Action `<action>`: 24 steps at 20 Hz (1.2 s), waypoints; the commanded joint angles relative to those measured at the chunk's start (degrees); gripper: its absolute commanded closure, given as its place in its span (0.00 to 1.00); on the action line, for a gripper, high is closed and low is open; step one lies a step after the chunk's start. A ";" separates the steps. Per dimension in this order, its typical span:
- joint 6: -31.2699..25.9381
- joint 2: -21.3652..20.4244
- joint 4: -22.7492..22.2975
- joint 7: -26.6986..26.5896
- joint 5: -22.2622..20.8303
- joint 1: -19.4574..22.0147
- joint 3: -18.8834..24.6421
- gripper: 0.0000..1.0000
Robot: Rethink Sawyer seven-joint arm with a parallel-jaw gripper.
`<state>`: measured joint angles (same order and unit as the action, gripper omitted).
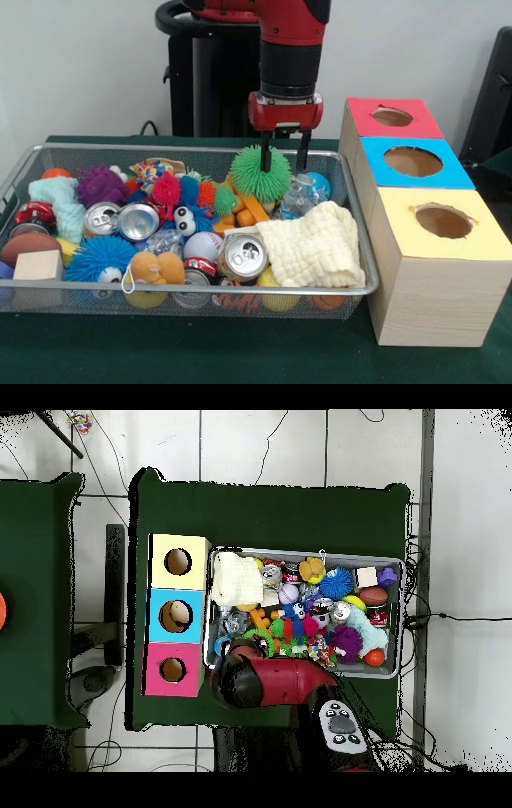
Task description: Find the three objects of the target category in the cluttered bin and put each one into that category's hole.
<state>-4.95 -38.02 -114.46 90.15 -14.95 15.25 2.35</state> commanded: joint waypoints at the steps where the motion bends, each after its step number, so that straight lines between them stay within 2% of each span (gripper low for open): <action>1: -8.36 2.42 9.56 6.45 3.17 -0.59 0.70 0.00; 11: -8.54 4.09 13.42 8.85 4.21 -3.50 -1.28 0.00; 20: -9.13 4.81 14.00 9.18 6.90 -4.71 -1.17 0.00; 21: -9.20 4.75 13.73 8.80 7.13 -4.54 -0.96 1.00; 24: -8.08 4.57 12.84 8.40 6.88 -3.73 0.13 1.00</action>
<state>-7.64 -35.45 -105.32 90.15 -10.58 10.41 0.52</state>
